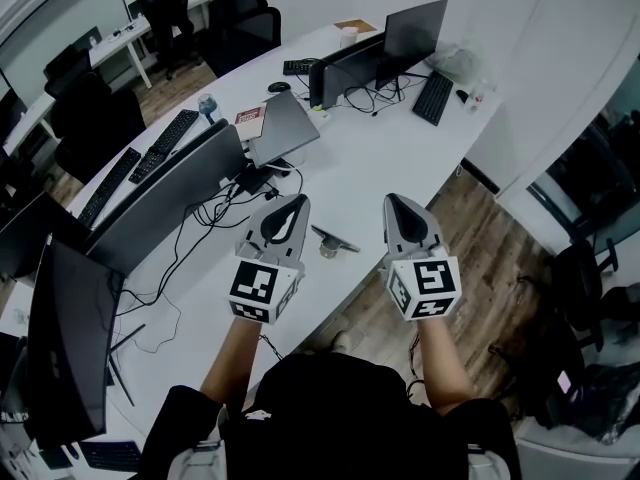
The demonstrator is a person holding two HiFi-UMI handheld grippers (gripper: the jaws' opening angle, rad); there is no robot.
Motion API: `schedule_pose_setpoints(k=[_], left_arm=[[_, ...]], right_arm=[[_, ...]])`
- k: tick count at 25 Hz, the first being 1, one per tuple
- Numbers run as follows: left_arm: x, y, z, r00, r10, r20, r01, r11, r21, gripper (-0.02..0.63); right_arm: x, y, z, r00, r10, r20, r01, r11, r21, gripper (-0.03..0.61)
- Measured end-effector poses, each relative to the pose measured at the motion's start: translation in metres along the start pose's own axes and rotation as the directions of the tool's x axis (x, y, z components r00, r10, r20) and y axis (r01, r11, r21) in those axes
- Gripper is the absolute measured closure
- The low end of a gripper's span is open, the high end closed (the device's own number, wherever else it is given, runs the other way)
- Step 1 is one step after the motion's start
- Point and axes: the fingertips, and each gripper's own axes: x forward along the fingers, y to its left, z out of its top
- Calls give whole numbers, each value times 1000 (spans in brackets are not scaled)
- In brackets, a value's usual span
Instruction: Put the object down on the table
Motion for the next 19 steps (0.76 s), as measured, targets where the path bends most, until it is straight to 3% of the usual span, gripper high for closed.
schedule_pose_setpoints(k=[19], left_arm=[[-1, -1, -6, 1000, 6, -17, -6, 1000, 3, 600]], right_arm=[[-2, 4, -5, 1000, 13, -17, -13, 1000, 14, 554]])
